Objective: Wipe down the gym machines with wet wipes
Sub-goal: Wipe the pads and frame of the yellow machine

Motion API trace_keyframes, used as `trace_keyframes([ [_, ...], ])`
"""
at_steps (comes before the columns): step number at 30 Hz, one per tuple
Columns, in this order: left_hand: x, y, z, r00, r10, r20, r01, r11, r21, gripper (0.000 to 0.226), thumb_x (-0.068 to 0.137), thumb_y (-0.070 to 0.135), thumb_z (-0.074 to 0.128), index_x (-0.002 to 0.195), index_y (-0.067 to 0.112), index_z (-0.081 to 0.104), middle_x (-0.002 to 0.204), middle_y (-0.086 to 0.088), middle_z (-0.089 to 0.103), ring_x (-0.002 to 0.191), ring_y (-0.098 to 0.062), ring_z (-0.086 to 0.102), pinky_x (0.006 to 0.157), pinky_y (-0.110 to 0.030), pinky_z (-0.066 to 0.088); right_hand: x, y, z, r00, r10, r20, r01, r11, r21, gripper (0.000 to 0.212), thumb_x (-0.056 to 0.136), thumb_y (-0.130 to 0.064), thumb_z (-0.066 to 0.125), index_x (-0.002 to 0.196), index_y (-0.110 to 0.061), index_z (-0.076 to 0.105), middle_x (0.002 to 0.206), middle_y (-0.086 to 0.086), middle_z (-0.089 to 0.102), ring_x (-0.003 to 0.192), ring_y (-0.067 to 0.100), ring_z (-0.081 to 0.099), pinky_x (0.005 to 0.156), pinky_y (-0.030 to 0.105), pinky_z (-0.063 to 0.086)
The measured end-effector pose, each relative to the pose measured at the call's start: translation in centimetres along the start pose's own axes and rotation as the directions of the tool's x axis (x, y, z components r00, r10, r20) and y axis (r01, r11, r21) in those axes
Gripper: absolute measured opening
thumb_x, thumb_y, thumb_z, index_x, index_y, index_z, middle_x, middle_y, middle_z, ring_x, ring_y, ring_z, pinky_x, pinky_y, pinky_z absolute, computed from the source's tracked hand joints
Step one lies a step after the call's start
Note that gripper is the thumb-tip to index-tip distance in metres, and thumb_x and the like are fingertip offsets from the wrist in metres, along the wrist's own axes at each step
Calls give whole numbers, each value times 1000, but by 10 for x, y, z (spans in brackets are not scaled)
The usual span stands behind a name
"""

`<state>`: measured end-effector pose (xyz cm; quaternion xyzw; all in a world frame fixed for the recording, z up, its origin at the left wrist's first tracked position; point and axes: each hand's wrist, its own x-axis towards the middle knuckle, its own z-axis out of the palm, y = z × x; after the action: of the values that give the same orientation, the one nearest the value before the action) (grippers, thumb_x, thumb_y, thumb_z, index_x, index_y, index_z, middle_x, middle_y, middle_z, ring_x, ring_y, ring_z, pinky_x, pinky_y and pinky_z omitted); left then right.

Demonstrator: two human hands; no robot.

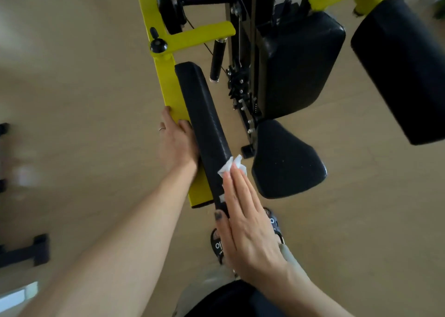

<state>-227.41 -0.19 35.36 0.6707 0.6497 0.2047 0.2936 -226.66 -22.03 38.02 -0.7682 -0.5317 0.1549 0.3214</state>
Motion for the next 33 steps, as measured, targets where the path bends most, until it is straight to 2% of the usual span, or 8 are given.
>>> trace_keyframes([
  [6, -14, 0, -9, 988, 127, -88, -130, 991, -26, 37, 106, 30, 35, 144, 26, 37, 139, -14, 54, 108, -31, 60, 88, -50, 52, -6, -1, 16, 997, 36, -76, -36, 999, 3, 57, 109, -29, 34, 155, 5, 32, 165, 20, 27, 156, 31, 19, 124, 49, 28],
  [11, -15, 22, -8, 996, 72, 55, -74, 996, 43, 43, 104, 42, 34, 141, 20, 41, 146, -12, 46, 124, -29, 48, 97, -49, 45, 30, -4, 13, 924, 379, -59, -342, 885, 317, 55, 111, -42, 21, 162, -22, 27, 167, -12, 26, 151, -5, 18, 123, 16, 17],
  [17, -19, 28, 4, 1000, 22, 2, -22, 1000, -7, 44, 101, 45, 38, 137, 19, 43, 144, -9, 46, 128, -28, 44, 103, -47, 47, -20, -26, 21, 756, 654, 22, -466, 515, 720, 56, 103, -61, 23, 155, -44, 34, 152, -35, 37, 140, -20, 27, 114, 9, 20],
  [22, -19, 30, 4, 999, 30, -15, -30, 1000, -11, 41, 99, 45, 39, 131, 19, 46, 141, -8, 49, 125, -28, 45, 99, -48, 49, 22, 25, 21, 645, 659, 388, -661, 225, 715, 36, 109, -48, 35, 116, -33, 67, 109, -4, 71, 104, 10, 62, 91, 24, 44],
  [25, -20, 32, 3, 999, 35, -24, -35, 999, -3, 39, 101, 43, 41, 131, 19, 47, 141, -8, 50, 126, -28, 45, 92, -40, 48, 33, 50, 21, 594, 597, 539, -687, 27, 726, 41, 108, -48, 40, 103, -24, 73, 94, -3, 77, 98, 14, 67, 114, 40, 40],
  [27, -20, 33, 3, 999, 35, -20, -35, 999, -11, 39, 102, 42, 42, 131, 17, 48, 141, -9, 50, 126, -27, 46, 85, -35, 44, 28, 42, 13, 578, 610, 541, -716, 61, 696, 38, 108, -50, 37, 103, -32, 71, 98, -7, 75, 106, 12, 65, 114, 37, 38],
  [31, -19, 33, 4, 999, 35, -34, -34, 999, 23, 41, 100, 45, 39, 131, 19, 46, 140, -8, 51, 123, -28, 47, 93, -46, 53, 4, 14, -4, 646, 588, 486, -680, 154, 717, 28, 110, -48, 30, 107, -47, 58, 110, -24, 60, 108, -10, 52, 82, 9, 34],
  [33, -20, 35, 5, 999, 35, -36, -34, 999, 31, 41, 101, 44, 39, 132, 18, 46, 141, -8, 50, 124, -28, 46, 94, -47, 52, 6, 10, -9, 683, 574, 451, -663, 228, 714, 29, 110, -49, 30, 125, -46, 55, 128, -24, 57, 113, -15, 49, 93, 4, 33],
])
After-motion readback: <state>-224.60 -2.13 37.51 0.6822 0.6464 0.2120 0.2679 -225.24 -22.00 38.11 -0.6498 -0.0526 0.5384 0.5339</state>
